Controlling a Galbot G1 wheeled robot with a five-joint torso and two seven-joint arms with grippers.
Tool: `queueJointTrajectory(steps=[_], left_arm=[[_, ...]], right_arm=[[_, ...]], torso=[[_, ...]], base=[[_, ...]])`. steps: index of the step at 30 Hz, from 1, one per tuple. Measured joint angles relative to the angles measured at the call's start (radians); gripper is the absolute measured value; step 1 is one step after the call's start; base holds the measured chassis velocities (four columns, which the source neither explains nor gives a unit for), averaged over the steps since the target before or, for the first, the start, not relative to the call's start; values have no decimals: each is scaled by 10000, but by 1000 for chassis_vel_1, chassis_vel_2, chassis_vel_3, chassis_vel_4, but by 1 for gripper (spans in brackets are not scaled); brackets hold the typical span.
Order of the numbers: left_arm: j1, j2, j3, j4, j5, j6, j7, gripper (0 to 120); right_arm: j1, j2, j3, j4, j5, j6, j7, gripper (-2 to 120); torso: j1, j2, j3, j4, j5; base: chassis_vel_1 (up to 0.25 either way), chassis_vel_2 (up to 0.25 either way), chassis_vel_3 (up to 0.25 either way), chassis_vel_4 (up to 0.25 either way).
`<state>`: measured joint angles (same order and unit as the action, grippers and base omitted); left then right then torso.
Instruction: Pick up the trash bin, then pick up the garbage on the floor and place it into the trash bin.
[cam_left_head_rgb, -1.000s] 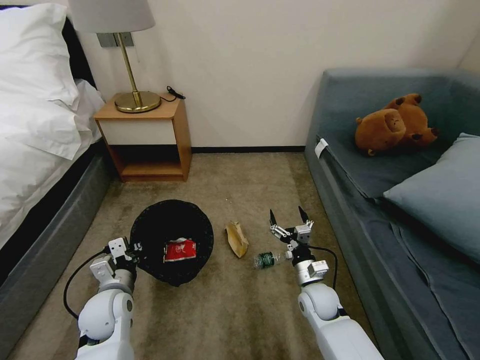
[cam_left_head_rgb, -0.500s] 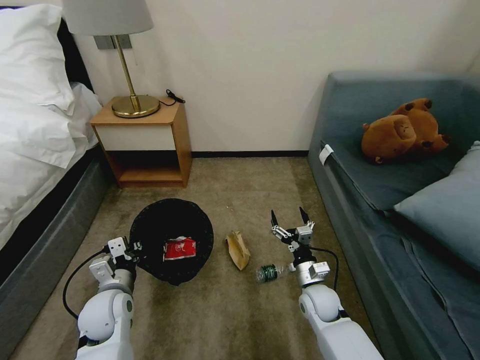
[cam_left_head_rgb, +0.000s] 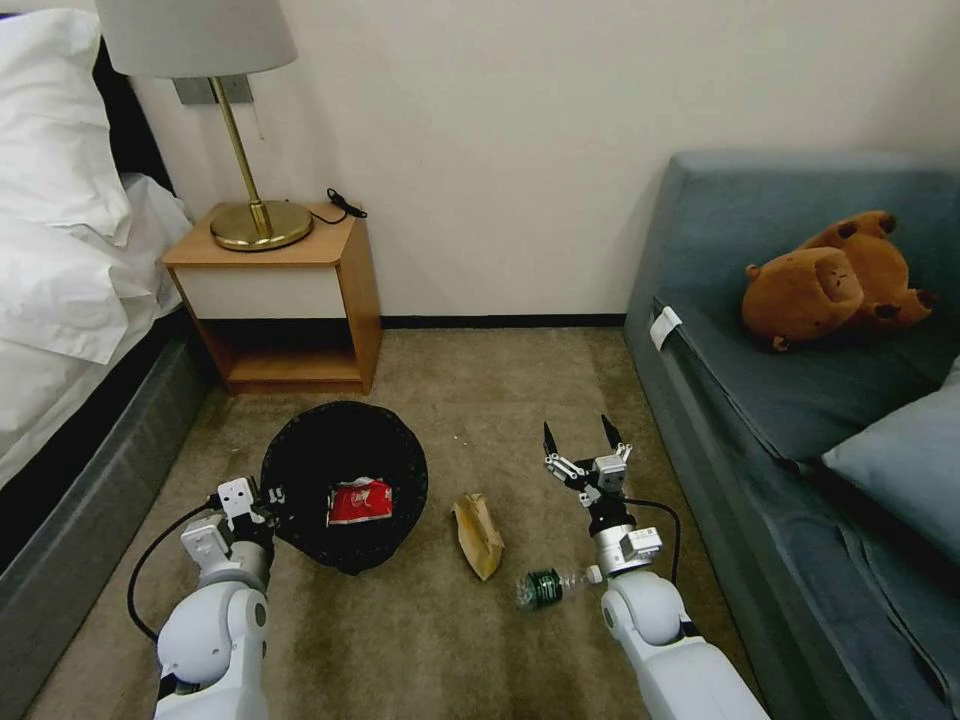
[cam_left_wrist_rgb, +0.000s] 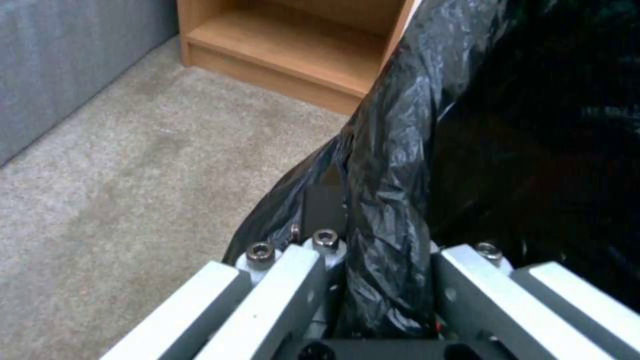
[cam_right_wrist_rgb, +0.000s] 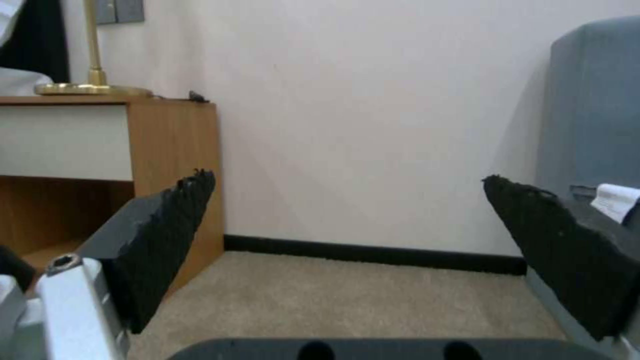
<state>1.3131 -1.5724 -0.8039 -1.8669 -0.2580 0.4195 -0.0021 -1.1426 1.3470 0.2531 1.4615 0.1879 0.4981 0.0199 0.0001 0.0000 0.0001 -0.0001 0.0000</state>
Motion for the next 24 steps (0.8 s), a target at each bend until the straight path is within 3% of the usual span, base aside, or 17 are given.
queueJointTrajectory(steps=[24], left_arm=[[-68, 49, -65, 15, -58, 12, -23, 1]], right_arm=[[558, -161, -119, 38, -359, 45, -88, 100]], torso=[[0, 0, -1, 1, 0]], base=[[0, 0, 0, 0]])
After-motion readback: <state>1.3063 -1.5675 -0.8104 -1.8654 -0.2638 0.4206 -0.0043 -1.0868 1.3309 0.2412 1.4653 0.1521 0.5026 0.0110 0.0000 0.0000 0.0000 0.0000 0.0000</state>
